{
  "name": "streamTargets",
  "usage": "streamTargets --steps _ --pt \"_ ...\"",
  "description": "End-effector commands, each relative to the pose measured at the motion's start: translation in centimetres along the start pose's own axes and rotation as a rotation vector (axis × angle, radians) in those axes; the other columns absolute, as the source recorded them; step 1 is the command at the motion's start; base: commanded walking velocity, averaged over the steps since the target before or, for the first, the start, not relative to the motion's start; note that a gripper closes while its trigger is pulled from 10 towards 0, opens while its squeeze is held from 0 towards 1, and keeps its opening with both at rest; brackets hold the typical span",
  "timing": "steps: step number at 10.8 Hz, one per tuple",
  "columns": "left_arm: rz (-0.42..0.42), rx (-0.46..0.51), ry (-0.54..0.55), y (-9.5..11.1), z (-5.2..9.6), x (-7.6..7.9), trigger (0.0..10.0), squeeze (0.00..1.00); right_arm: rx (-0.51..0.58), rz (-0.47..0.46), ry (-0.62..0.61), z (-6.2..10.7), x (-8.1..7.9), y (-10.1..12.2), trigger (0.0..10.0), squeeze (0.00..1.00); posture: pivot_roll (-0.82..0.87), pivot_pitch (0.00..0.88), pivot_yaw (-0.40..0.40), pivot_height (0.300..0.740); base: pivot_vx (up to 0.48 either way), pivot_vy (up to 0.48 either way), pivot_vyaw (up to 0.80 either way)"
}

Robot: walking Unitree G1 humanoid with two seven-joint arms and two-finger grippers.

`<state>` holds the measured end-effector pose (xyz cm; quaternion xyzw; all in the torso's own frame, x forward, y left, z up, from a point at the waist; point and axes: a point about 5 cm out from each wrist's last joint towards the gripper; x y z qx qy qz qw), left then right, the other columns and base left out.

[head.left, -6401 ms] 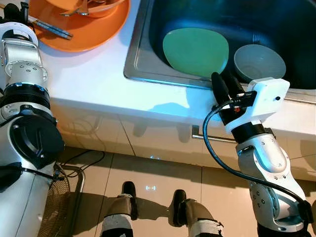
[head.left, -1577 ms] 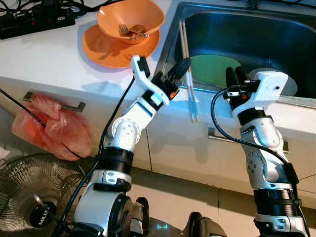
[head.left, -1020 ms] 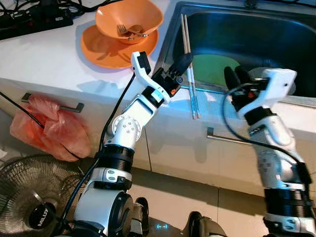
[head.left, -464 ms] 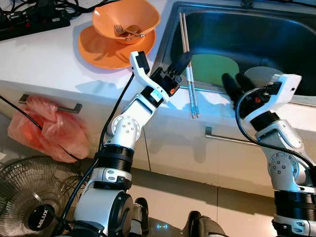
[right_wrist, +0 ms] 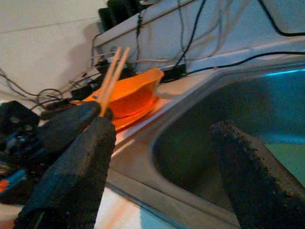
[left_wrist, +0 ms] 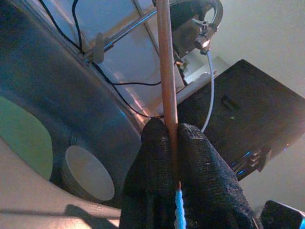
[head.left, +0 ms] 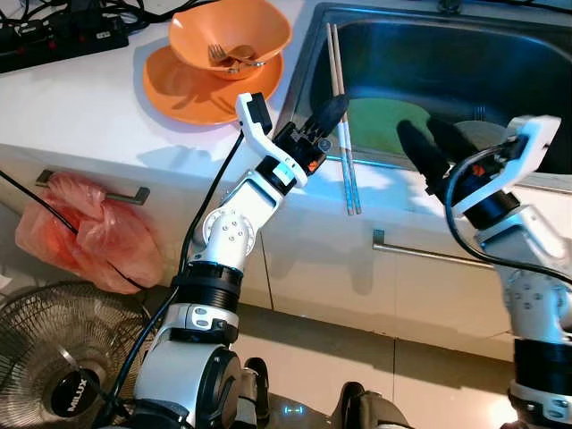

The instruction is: Kitchen organization

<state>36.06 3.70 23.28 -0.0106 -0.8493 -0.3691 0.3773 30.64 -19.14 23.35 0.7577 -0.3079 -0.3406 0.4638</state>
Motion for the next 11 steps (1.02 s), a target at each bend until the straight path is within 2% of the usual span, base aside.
streamTargets --steps 1,4,7,11 --pt "0.041 -0.024 -0.057 -1.6 -1.3 1.3 10.0 0.00 -0.025 0.001 0.072 0.2 -0.8 0.1 10.0 0.00 0.03 0.191 0.038 0.740 0.000 0.000 0.00" --pt "0.041 -0.019 -0.059 -1.6 -1.4 1.4 10.0 0.00 -0.124 -0.028 0.196 1.1 -1.9 -0.9 10.0 0.00 0.02 0.201 0.032 0.740 0.000 0.000 0.00" --pt "0.041 -0.020 -0.074 -1.5 -1.4 1.6 10.0 0.00 -0.157 -0.056 0.213 1.4 -2.2 -1.4 10.0 0.00 0.03 0.208 0.031 0.740 0.000 0.000 0.00" --pt "0.019 -0.100 -0.161 -2.3 -1.3 2.4 10.0 0.00 -0.190 -0.121 0.268 1.4 -3.1 -2.4 10.0 0.00 0.03 0.218 0.029 0.740 0.000 0.000 0.00"
Point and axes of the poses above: a point about 5 cm out from each wrist's last joint towards the gripper, its own z axis pointing back from the gripper into the wrist, its own y axis along the axis of the wrist's last joint, x = y × z, and after that the axes turned 3 degrees about -z, right-handed
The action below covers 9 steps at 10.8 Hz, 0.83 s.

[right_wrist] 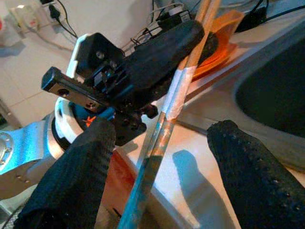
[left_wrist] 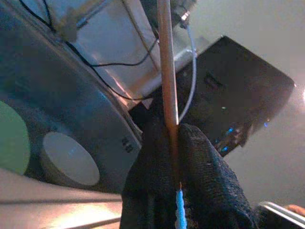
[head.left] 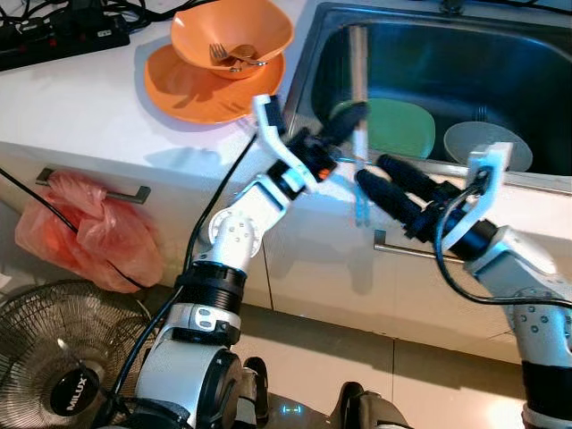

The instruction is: Kitchen organization

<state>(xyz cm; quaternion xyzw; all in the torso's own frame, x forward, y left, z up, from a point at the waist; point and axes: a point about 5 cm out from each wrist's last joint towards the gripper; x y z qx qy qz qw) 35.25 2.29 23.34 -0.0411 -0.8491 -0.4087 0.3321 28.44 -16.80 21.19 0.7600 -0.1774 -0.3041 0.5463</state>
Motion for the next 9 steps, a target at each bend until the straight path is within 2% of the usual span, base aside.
streamTargets --steps 1,4,5,6,7,9 --pt "0.031 -0.010 -0.075 -1.1 -1.3 1.5 10.0 0.00 -0.002 -0.014 0.044 -0.1 -0.7 -0.1 10.0 0.00 0.03 0.218 0.028 0.740 0.000 0.000 0.00" --pt "0.032 -0.031 -0.119 -1.4 -1.6 2.2 10.0 0.00 0.000 -0.023 0.047 -0.1 -0.7 -0.2 10.0 0.00 0.03 0.218 0.027 0.740 0.000 0.000 0.00" --pt "0.035 -0.032 -0.138 -1.4 -1.7 2.5 10.0 0.00 -0.001 -0.036 0.061 -0.2 -0.9 -0.3 5.6 0.00 0.03 0.217 0.026 0.740 0.000 0.000 0.00" --pt "0.036 -0.033 -0.147 -1.5 -1.8 2.7 10.0 0.00 -0.004 -0.038 0.060 -0.2 -0.9 -0.4 6.5 0.00 0.03 0.217 0.026 0.740 0.000 0.000 0.00" --pt "0.035 -0.034 -0.154 -1.5 -1.8 2.8 10.0 0.00 -0.008 -0.038 0.059 -0.2 -0.9 -0.5 5.4 0.00 0.03 0.216 0.025 0.740 0.000 0.000 0.00" --pt "0.033 -0.035 -0.164 -1.4 -1.9 2.9 10.0 0.00 -0.013 -0.043 0.073 -0.2 -1.1 -0.7 0.0 0.00 0.03 0.215 0.026 0.740 0.000 0.000 0.00"
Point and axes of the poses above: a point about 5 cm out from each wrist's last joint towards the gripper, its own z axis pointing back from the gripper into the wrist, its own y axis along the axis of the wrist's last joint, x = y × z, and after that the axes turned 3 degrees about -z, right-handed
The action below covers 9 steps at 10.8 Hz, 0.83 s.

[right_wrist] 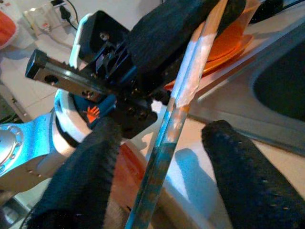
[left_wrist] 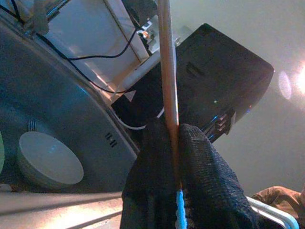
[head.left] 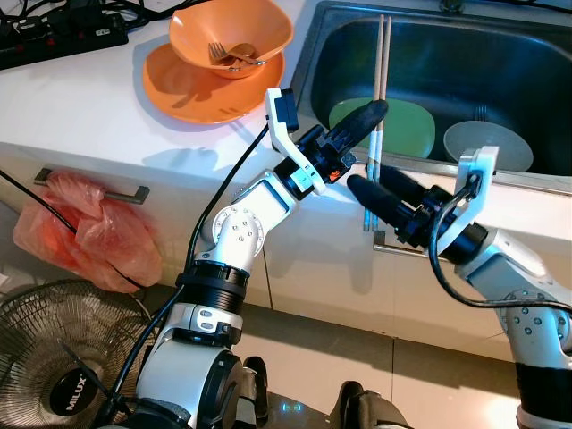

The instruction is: Kitchen organization

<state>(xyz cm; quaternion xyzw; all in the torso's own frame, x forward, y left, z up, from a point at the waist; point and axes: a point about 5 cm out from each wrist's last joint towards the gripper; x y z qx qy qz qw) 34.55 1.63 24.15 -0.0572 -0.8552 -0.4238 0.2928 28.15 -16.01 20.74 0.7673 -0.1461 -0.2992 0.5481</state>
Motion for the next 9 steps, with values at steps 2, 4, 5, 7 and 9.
streamTargets --steps 2,4,5,7,9 --pt "0.034 0.011 -0.087 -1.01 -1.71 1.77 10.0 0.00 -0.006 0.001 0.035 0.07 -0.61 -0.07 0.0 0.00 0.03 0.212 0.026 0.740 0.000 0.000 0.00" --pt "0.027 0.021 -0.099 -0.89 -1.73 2.00 10.0 0.67 -0.004 -0.002 0.036 0.06 -0.63 -0.10 0.0 0.00 0.04 0.212 0.026 0.740 0.000 0.000 0.00" --pt "0.024 0.021 -0.103 -0.90 -1.71 2.03 10.0 1.00 -0.003 -0.004 0.035 0.07 -0.63 -0.13 0.0 0.00 0.04 0.212 0.027 0.740 0.000 0.000 0.00" --pt "0.020 0.020 -0.108 -0.93 -1.75 2.11 10.0 1.00 -0.001 -0.004 0.029 0.08 -0.59 -0.17 0.0 0.00 0.03 0.211 0.027 0.740 0.000 0.000 0.00" --pt "0.011 0.015 -0.090 -1.12 -1.75 1.95 10.0 0.00 0.003 -0.003 0.019 0.08 -0.54 -0.20 0.0 0.00 0.03 0.209 0.028 0.740 0.000 0.000 0.00"
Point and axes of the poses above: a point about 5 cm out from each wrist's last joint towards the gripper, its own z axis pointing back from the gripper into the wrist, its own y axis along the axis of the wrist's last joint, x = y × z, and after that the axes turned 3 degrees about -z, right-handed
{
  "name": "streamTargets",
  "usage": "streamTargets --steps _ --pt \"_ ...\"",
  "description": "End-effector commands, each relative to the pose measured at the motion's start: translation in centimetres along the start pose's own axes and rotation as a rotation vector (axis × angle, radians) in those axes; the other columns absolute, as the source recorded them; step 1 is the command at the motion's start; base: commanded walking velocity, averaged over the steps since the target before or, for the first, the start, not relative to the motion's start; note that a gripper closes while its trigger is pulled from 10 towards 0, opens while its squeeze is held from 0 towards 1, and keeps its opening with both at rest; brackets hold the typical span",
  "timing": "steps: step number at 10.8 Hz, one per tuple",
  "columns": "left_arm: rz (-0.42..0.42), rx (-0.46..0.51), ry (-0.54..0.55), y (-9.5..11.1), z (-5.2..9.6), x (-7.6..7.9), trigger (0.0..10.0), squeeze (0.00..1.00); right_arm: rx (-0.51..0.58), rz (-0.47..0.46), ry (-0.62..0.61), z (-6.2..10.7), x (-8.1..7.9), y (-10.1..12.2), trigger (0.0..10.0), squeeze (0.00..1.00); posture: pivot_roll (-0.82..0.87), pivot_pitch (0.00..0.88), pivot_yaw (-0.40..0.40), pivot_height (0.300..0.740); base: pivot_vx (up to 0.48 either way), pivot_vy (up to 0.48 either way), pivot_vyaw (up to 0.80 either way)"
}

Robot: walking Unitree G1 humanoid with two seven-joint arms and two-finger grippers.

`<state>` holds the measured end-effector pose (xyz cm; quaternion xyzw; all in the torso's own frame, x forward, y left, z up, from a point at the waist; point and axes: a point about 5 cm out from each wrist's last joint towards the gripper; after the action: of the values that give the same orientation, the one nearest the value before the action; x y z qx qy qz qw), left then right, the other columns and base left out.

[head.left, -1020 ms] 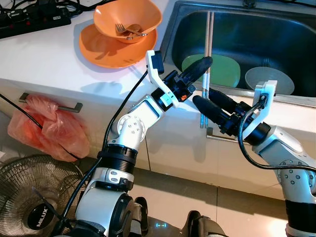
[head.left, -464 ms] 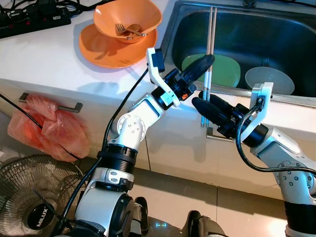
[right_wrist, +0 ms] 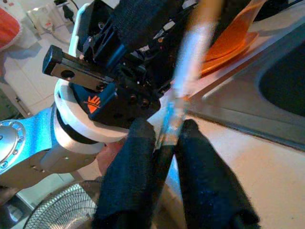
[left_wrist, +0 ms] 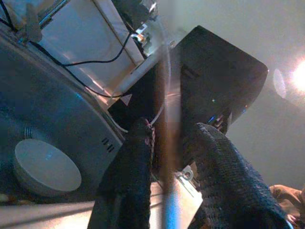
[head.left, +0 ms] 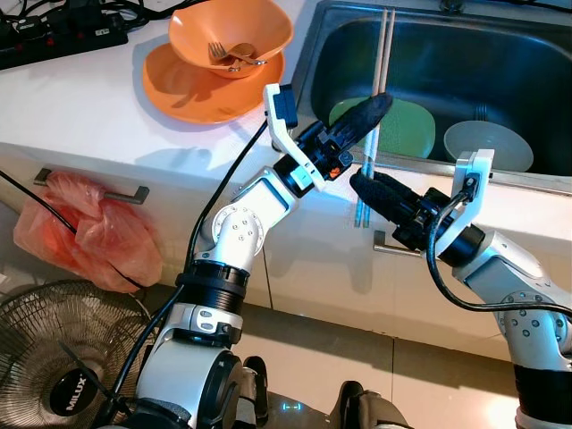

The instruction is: Kitchen organization

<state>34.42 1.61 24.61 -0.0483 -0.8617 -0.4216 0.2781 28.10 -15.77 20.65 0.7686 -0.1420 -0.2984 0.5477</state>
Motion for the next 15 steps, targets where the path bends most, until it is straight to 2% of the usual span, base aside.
streamTargets --steps 1,7,12,13,15 --pt "0.041 0.005 -0.063 -1.3 -1.6 1.5 10.0 0.00 0.008 -0.001 0.011 0.2 -0.4 0.0 0.0 0.00 0.03 0.210 0.028 0.740 0.000 0.000 0.00" --pt "0.042 0.006 -0.062 -1.3 -1.7 1.6 10.0 0.00 0.045 -0.009 -0.030 -0.1 -0.1 0.3 0.0 0.00 0.03 0.203 0.031 0.740 0.000 0.000 0.00" --pt "0.034 0.009 -0.044 -1.3 -0.8 1.3 10.0 0.00 0.179 -0.060 -0.164 -0.7 1.1 1.5 0.0 0.00 0.04 0.211 0.032 0.740 0.000 0.000 0.00" --pt "0.034 0.010 -0.036 -1.3 -0.8 1.2 10.0 1.00 0.193 -0.072 -0.166 -0.7 1.1 1.7 0.0 0.00 0.04 0.212 0.031 0.740 0.000 0.000 0.00" --pt "0.037 0.010 -0.037 -1.4 -0.8 1.3 10.0 1.00 0.200 -0.085 -0.168 -0.7 1.0 1.7 0.0 0.00 0.04 0.214 0.029 0.740 0.000 0.000 0.00"
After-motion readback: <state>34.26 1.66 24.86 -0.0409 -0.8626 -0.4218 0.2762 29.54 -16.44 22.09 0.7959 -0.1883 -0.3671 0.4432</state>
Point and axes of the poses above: a point about 5 cm out from each wrist's last joint towards the gripper, its own z axis pointing back from the gripper into the wrist, its own y axis along the axis of the wrist's last joint, x = y × z, and after that the axes turned 3 degrees about -z, right-handed
